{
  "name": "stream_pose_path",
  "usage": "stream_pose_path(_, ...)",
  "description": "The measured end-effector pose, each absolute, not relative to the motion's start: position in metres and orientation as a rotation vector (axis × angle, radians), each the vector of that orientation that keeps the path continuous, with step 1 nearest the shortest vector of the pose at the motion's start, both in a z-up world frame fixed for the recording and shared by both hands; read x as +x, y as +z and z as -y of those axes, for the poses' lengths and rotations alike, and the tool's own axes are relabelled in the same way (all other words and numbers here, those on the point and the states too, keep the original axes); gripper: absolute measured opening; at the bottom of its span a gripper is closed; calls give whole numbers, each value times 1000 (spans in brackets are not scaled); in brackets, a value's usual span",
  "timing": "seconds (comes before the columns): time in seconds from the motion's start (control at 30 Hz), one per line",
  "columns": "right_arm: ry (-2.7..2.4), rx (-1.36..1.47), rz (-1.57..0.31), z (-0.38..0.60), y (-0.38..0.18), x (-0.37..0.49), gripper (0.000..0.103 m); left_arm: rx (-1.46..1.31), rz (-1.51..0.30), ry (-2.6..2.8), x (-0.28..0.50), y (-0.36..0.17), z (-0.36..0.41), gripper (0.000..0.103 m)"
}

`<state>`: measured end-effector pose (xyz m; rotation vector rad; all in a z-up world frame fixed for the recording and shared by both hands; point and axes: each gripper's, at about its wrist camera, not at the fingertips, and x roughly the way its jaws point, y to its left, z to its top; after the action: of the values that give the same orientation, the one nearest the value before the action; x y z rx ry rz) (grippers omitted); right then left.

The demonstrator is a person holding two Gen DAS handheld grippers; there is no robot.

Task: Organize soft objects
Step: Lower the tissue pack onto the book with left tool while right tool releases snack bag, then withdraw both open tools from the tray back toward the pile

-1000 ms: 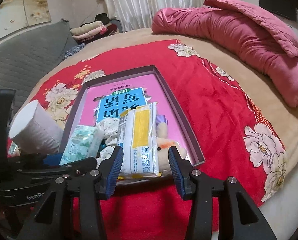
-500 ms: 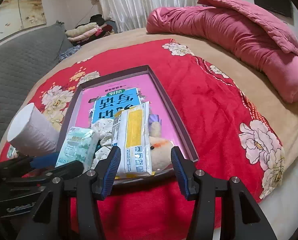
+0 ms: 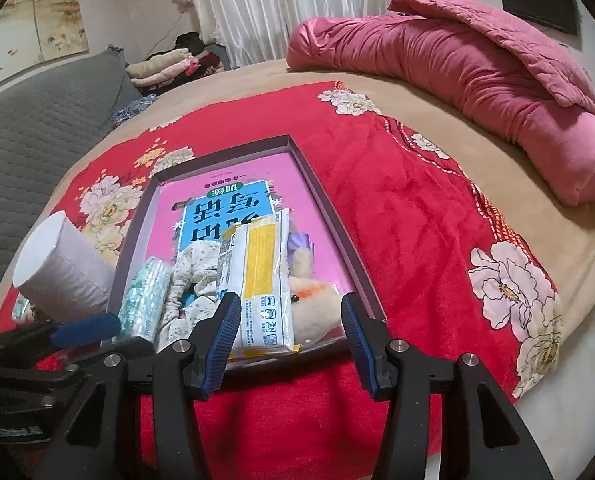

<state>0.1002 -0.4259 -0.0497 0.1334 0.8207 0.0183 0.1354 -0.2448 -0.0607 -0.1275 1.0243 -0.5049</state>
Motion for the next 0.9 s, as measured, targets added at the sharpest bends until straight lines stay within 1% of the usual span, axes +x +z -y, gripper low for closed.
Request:
stream_pose_path(0.33,26,120,-835,421,-53,103,54,-120,-1049,-483,145,-76,245,65)
stream_pose_path(0.4,27,121,-836,421,-53,103,54,-112,-1048,-486,145,-76,247,66)
stream_pose_path(0.7,15,105,-824,419,-49,101,54,-114,-1047,-493,139,-68,245,66)
stream_pose_path(0.77,9,98,-820,418,-47,99,56,-110,-1043,-497,136,-65,246,66)
stream_pose_path(0.83,6,98,-815,418,-45,98,62,-106,-1036,-497,134,-62,245,66)
stream_pose_path(0.9,3,98,-812,418,-43,97,64,-111,-1029,-498,133,-58,244,66)
